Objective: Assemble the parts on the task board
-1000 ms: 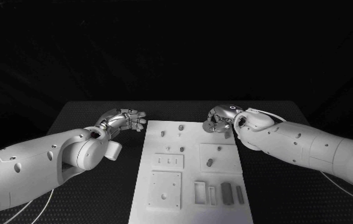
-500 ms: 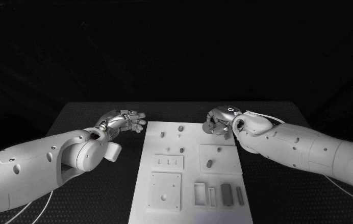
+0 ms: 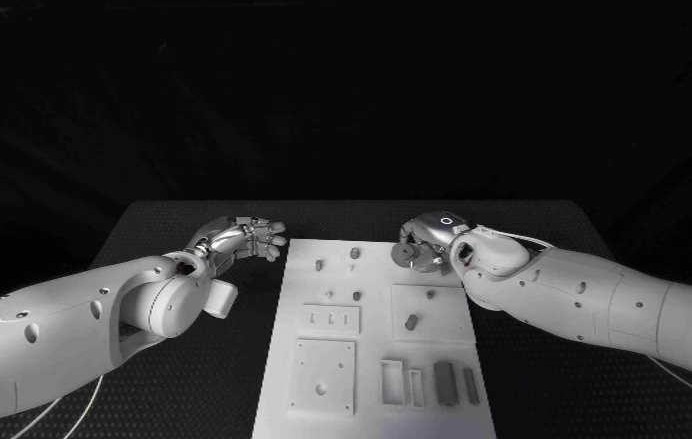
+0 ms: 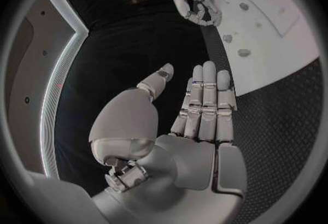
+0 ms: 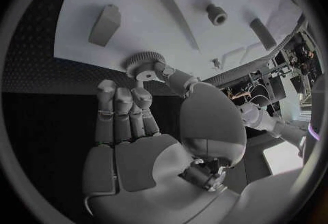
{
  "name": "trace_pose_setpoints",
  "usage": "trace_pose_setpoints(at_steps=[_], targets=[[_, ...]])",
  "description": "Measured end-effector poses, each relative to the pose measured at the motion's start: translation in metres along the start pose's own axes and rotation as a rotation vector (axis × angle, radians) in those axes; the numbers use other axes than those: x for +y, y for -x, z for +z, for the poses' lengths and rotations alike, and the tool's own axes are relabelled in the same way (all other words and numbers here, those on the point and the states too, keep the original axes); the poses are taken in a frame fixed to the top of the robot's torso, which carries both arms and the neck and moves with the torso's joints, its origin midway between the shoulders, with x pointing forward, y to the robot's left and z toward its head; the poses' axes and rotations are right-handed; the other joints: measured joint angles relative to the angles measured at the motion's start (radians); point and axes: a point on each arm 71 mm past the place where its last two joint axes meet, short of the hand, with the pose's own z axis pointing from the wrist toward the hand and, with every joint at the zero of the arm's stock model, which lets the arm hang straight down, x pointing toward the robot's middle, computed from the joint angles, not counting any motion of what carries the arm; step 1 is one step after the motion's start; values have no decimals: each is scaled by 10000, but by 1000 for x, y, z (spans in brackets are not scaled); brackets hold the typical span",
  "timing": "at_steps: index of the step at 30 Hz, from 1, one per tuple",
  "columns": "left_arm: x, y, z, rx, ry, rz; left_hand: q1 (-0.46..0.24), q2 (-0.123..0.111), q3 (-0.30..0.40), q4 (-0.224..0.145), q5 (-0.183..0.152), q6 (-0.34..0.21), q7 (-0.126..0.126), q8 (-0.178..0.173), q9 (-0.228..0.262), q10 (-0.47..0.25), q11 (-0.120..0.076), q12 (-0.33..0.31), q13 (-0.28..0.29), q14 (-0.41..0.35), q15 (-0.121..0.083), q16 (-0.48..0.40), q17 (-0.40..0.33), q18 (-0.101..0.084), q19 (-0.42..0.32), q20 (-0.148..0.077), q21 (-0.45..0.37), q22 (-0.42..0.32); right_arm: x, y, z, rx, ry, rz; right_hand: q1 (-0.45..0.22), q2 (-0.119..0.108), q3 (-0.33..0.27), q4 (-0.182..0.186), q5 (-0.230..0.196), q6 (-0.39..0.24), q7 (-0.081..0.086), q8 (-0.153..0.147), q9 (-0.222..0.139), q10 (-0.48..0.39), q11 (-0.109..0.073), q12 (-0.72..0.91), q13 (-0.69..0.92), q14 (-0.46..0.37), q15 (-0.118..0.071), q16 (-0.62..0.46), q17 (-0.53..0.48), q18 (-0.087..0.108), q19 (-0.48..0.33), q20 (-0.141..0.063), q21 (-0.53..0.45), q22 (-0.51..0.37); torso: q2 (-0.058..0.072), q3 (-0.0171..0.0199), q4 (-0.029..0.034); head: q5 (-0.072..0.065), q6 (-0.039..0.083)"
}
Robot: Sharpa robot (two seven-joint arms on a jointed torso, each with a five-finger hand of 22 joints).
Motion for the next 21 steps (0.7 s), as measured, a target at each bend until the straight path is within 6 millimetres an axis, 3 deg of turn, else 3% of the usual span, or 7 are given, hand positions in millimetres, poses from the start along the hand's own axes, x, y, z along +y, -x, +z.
trace_pose_setpoints(at_steps=[7, 10, 21], targets=[[0, 0, 0, 11, -2, -5, 0, 0, 0, 0, 0, 0, 0, 0, 0, 0, 0, 0, 0, 0, 0, 0, 0, -2, 0, 0, 0, -1, 17, 15, -4, -517, 375, -140, 71, -80, 108, 109, -13, 6, -6, 3, -18, 0, 0, 0, -27, 34, -7, 15, -38, 0, 1, 0, 39, -30, -1, 0, -5, 6, 39], [0, -1, 0, 13, -3, -5, 0, 0, 0, 0, 0, 0, 0, 0, 0, 0, 0, 0, 0, 0, 0, 0, 8, -3, 0, 0, 23, -1, 36, 20, -7, -791, 782, -77, 93, -279, 197, 198, -59, 8, -7, 26, -11, 0, 0, 0, -43, 135, -26, 16, -64, -83, 115, -74, 40, -59, -6, 0, -10, 14, 50], [0, -1, 0, 17, -4, -6, -38, 38, 0, 0, 0, 0, 0, 0, 0, 0, 0, 1, 0, 0, 0, 0, 6, -11, 0, 0, 40, -3, 74, 26, -4, -1350, 1476, -213, 94, -358, 263, 265, -59, 26, -26, 27, 23, 0, 0, 0, -68, 214, -37, 17, -89, -101, 161, -88, 39, -83, -9, 6, -5, 27, 80]])
